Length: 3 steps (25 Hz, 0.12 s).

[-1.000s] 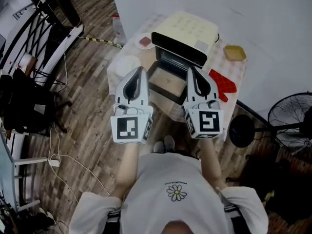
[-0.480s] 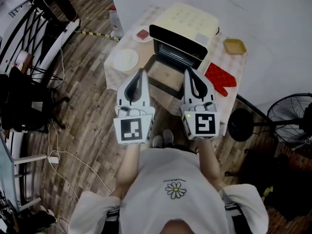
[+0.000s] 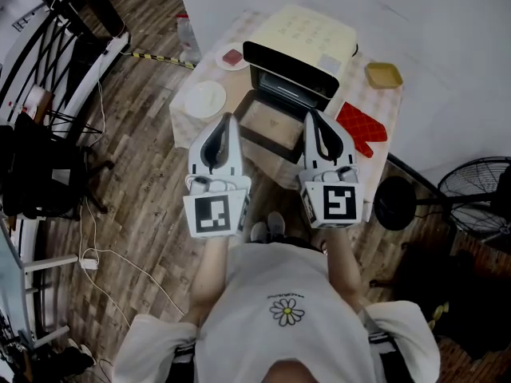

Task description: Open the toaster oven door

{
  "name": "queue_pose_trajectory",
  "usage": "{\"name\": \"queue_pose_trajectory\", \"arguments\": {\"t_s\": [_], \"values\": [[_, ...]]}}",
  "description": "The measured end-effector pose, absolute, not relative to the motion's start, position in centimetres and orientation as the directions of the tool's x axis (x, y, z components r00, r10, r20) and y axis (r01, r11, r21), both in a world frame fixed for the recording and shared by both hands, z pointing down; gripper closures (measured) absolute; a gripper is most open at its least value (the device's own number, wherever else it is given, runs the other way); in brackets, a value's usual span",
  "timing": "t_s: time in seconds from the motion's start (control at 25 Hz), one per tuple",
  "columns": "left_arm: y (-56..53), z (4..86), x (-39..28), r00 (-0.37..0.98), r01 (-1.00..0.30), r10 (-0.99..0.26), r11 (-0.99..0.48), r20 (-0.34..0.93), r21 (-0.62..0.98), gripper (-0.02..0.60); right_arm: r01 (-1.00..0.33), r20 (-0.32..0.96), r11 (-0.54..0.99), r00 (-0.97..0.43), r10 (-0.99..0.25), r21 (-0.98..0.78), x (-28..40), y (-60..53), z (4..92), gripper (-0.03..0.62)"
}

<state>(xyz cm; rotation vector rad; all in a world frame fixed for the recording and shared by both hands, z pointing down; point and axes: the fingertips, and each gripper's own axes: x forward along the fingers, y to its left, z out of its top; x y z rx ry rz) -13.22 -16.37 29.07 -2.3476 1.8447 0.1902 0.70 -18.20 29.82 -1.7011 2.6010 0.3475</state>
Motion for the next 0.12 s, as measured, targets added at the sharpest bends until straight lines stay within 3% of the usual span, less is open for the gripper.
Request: {"name": "queue_pose_trajectory", "arguments": {"t_s": [0.12], "values": [[-16.56, 29.30, -13.16, 0.235, -0.972, -0.954, -0.232, -0.188, -0.037, 0.565, -0.908, -0.141, 0.380, -0.405, -0.903, 0.175, 0.98, -18.46, 29.86, 0.585]]}}
